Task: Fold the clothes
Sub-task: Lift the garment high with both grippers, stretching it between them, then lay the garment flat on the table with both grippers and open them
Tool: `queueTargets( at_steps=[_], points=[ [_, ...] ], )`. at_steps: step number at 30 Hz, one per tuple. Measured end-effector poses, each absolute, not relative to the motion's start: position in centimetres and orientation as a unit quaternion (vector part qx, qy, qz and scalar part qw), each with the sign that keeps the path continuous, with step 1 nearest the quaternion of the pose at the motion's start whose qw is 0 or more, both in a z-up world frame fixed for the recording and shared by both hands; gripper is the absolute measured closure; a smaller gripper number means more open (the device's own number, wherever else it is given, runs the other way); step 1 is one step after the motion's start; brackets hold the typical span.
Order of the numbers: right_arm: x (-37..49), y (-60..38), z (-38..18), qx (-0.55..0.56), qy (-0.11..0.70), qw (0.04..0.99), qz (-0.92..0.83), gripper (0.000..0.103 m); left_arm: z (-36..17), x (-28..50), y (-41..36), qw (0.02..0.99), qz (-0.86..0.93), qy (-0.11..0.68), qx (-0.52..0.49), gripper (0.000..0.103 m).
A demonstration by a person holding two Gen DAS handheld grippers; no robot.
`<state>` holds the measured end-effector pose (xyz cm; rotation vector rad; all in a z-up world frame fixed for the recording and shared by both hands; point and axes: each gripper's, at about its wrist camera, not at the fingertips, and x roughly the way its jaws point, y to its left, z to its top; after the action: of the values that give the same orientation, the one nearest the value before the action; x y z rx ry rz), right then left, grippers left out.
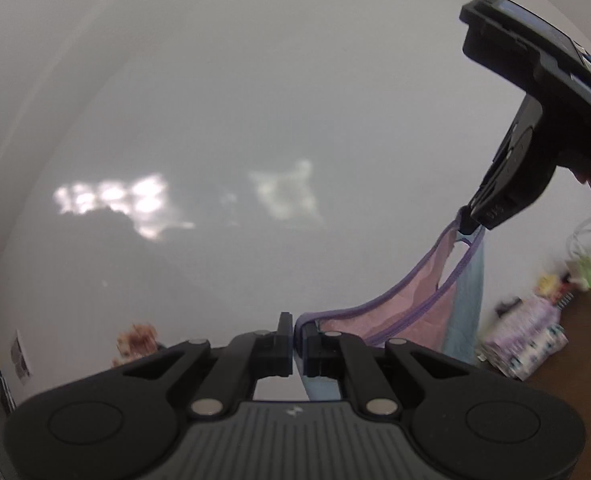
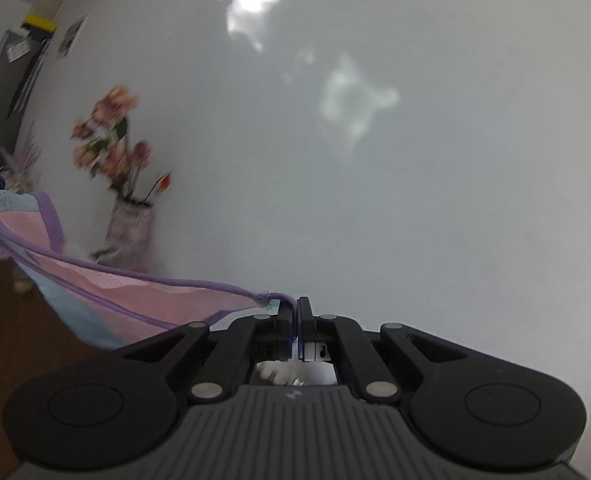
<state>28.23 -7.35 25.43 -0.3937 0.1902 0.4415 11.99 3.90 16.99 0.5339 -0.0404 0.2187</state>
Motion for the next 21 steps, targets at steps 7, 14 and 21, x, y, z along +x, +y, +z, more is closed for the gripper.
queueTargets(
  at_steps=[7, 14, 21],
  points=[
    [18.1, -14.8, 8.0, -0.178, 0.262, 0.911, 0.263, 0.102, 2.4, 2.7, -0.6, 0.967, 0.028, 0.144, 0.206, 0.099],
    [9.7, -18.9, 0.9, -0.167, 0.299, 0.907, 0.243, 0.101, -1.0, -1.8, -2.6, 0.955, -0.006, 0.187, 0.231, 0.090],
    [8.5, -21.2, 2.1, -0.142, 0.337, 0.892, 0.266, 0.082, -0.7, -4.3, -1.8, 0.944, -0.076, 0.232, 0.221, 0.054]
  ],
)
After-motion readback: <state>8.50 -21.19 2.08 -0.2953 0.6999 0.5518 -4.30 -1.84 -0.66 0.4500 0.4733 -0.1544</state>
